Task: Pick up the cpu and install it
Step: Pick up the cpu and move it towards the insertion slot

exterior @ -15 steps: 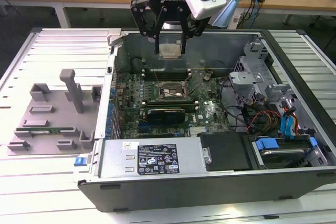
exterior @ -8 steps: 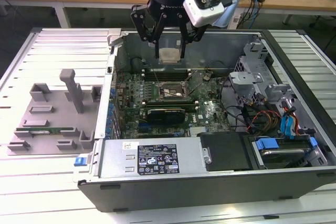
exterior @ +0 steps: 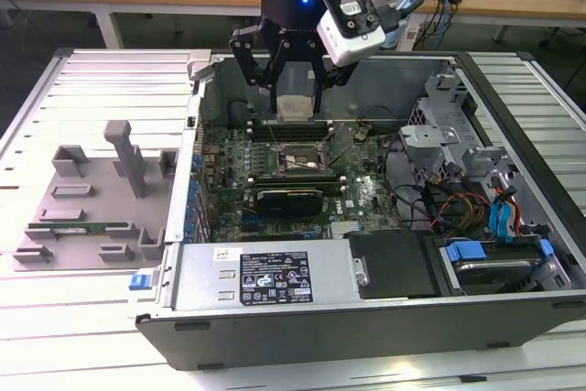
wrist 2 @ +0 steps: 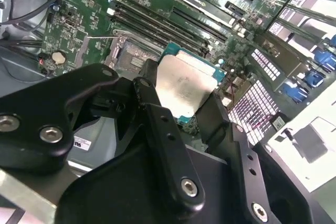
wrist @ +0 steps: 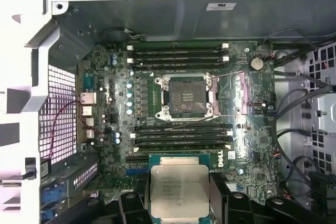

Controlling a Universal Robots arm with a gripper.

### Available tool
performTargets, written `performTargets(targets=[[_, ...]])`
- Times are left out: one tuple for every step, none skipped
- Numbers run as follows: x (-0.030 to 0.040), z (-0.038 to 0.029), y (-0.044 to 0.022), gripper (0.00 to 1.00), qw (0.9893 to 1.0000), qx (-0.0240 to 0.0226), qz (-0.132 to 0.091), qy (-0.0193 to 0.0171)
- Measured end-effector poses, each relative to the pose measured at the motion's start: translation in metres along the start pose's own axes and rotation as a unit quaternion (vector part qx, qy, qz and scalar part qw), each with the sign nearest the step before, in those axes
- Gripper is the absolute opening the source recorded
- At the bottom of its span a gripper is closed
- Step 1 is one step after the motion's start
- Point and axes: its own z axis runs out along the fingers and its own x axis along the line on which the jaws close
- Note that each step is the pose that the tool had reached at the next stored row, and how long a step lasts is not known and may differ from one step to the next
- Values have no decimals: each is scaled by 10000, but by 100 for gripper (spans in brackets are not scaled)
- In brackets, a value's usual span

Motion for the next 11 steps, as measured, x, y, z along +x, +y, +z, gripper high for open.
performTargets(targets=[[0, 23, -1, 54, 10000, 0, 0, 0], [1, 44, -2, 54, 10000, 0, 0, 0], [1, 69, -3, 54, 10000, 0, 0, 0], [1, 79, -3, 54, 10000, -1, 0, 0], [1, 89, -4, 54, 10000, -1, 0, 0], [2, 108, -4, 54, 10000, -2, 0, 0], [2, 123, -4, 54, 10000, -10, 1, 0], [3, 134, -4, 54, 10000, -23, 1, 0], [2, 149, -3, 54, 10000, -42, 1, 1], [2, 160, -1, 54, 10000, -51, 1, 2], [1, 178, 5, 54, 10000, -61, 0, 2]])
